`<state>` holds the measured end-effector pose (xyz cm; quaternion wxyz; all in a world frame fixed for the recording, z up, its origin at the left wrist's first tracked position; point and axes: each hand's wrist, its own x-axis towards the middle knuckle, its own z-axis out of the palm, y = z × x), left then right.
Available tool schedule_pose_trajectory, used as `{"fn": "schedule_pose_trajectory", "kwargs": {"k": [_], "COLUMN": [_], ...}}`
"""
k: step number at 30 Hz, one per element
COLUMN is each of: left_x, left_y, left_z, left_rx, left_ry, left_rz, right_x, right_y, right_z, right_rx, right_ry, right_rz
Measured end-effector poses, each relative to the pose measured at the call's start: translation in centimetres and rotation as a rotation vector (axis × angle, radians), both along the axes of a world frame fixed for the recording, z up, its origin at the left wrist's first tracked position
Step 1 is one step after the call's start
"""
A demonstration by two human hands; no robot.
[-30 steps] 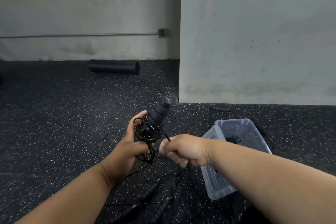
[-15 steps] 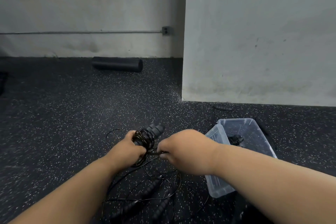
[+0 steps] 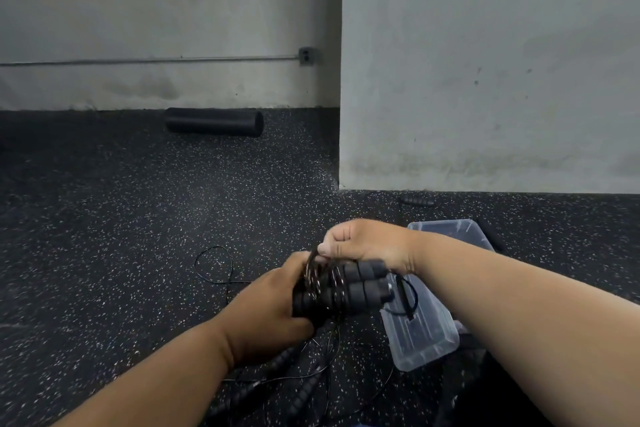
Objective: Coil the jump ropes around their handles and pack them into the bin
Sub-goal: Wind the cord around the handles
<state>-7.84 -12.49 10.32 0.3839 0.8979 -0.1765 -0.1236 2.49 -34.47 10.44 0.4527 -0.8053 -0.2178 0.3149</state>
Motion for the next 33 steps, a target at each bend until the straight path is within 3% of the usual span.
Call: {"fn": "schedule_pose_trajectory", "kwargs": {"k": [3, 7, 12, 15, 17, 20, 25, 29, 33], "left_x": [-0.2, 1.3, 2.2, 2.2, 2.1, 2.0, 1.8, 1.3, 0.9], "left_y": [0.3, 0.1, 0.3, -0.1, -0.4, -0.2, -0.5, -1.0, -1.7], "left_z": [0.4, 1.3, 0.2, -0.1, -0.4, -0.6, -0.2, -0.3, -0.7], "left_rx": [-0.452, -0.625, -0.72, -0.75, -0.733, -0.762, -0.867, -1.001, -1.077], "left_ry": [0.144, 0.199, 0.379, 0.405, 0.416, 0.425, 0.413, 0.458, 0.5], "left_rz": [0.152, 0.52, 0.743, 0.739, 0.715, 0.731, 0.769, 0.75, 0.785], "right_x": [-1.2, -3.5, -6.0, -6.3, -5.7, -4.8, -5.3, -5.0, -4.9], "right_y": [0.7, 3.2, 4.5, 4.3, 3.8, 3.2, 3.4, 3.6, 3.7], "right_z": [-1.2, -1.6, -0.7, -0.3, 0.1, 0.0, 0.5, 1.5, 1.4], "right_rx": [0.107, 0.14, -0.221, -0.271, -0.242, -0.062, 0.047, 0.275, 0.351], "right_ry": [0.258, 0.224, -0.27, -0.529, -0.581, -0.355, -0.185, 0.0, 0.153], "right_rz": [-0.031, -0.143, -0.006, -0.04, -0.069, -0.116, -0.154, -0.317, -0.416]}}
